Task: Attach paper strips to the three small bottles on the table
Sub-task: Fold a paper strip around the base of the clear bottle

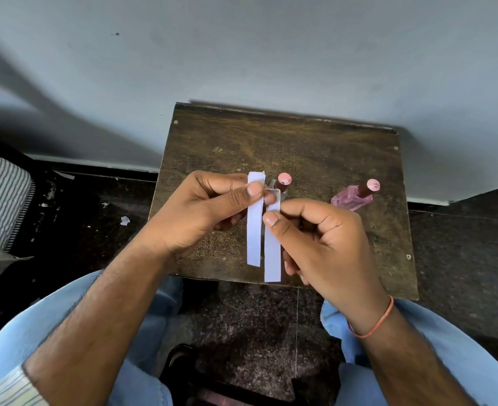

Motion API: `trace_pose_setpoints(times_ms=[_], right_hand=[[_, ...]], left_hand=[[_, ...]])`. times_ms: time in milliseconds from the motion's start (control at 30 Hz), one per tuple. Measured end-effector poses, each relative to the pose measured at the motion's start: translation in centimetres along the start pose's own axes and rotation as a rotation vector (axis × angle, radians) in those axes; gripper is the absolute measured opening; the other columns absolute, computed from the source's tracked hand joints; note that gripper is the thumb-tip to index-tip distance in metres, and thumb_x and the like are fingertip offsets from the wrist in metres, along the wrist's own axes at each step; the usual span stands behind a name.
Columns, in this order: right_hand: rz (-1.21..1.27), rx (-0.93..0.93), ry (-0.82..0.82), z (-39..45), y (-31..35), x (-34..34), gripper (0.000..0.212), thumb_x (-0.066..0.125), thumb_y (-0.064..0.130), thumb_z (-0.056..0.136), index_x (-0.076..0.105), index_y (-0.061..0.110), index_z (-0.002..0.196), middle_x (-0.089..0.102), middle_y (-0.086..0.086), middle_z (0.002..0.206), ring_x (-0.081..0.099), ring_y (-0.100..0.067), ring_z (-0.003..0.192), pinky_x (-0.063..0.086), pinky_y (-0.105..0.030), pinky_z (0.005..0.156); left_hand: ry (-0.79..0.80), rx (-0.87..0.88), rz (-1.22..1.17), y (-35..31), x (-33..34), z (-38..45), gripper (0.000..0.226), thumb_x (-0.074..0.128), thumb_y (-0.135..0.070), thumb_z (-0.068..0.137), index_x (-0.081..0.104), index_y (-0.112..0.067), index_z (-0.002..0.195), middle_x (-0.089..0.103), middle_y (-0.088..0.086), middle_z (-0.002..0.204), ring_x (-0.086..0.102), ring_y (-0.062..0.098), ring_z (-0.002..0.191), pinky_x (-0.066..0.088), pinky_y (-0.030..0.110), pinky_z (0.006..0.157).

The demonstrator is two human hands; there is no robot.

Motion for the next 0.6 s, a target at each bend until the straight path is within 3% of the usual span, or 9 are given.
trace_pose_setpoints(times_ms=[133, 267, 400, 533, 600], right_hand=[[-0.003, -0.078, -0.052, 0.0, 0.6, -0.3, 0.021, 0.079, 0.018, 0.099, 0.073, 0.026, 0.117, 0.073, 0.001, 0.073, 0.061, -0.020, 0.040, 0.046, -0.029, 0.041], [-0.058, -0.174, -0.101, 0.0, 1.5, -0.7, 0.021, 0.081, 0.020, 0.098, 0.068, 0.031, 0.112, 0.073, -0.001, 0.075, 0.058, -0.033, 0.042, 0.046, -0.044, 0.040], [-0.170, -0.233, -0.096, -0.4, 1.9, -0.5, 0.012, 0.079, 0.029, 0.100, 0.082, 0.027, 0.111, 0.064, 0.025, 0.066, 0.057, -0.021, 0.041, 0.044, -0.039, 0.040], [-0.160, -0.193, -0.142, -0.3, 1.6, -0.7, 0.017, 0.083, 0.037, 0.094, 0.082, 0.029, 0.109, 0.070, 0.008, 0.070, 0.059, -0.010, 0.051, 0.046, -0.025, 0.048], [-0.167, -0.196, -0.139, -0.2, 1.8, -0.6, 0.017, 0.084, 0.038, 0.093, 0.083, 0.030, 0.108, 0.072, -0.002, 0.071, 0.062, -0.017, 0.057, 0.051, -0.036, 0.052]], left_hand=[[-0.056, -0.010, -0.039, 0.2, -0.7, 0.0, 0.042, 0.079, -0.057, 0.093, 0.090, -0.020, 0.109, 0.066, 0.022, 0.095, 0.049, 0.006, 0.065, 0.036, 0.017, 0.054], [-0.037, -0.008, -0.026, 0.3, -0.6, 0.1, 0.043, 0.077, -0.057, 0.095, 0.089, -0.018, 0.109, 0.062, 0.018, 0.089, 0.047, 0.007, 0.066, 0.033, 0.018, 0.054], [-0.015, -0.010, -0.042, 0.3, -0.3, 0.0, 0.037, 0.072, -0.053, 0.099, 0.089, -0.022, 0.112, 0.078, -0.006, 0.093, 0.050, 0.004, 0.066, 0.035, 0.015, 0.056], [-0.006, 0.004, -0.048, 0.1, 0.1, 0.0, 0.033, 0.071, -0.051, 0.101, 0.090, -0.025, 0.107, 0.073, -0.017, 0.082, 0.051, 0.002, 0.067, 0.033, 0.017, 0.056], [-0.001, 0.007, -0.047, 0.0, 0.3, -0.1, 0.033, 0.070, -0.052, 0.101, 0.090, -0.026, 0.108, 0.074, -0.015, 0.086, 0.051, 0.003, 0.068, 0.034, 0.018, 0.057]])
Point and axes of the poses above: each hand's wrist, its own z-axis towards the middle knuckle, its own x-axis out of the palm, y = z × x, the point moved 9 cm from there along z, towards the middle knuckle
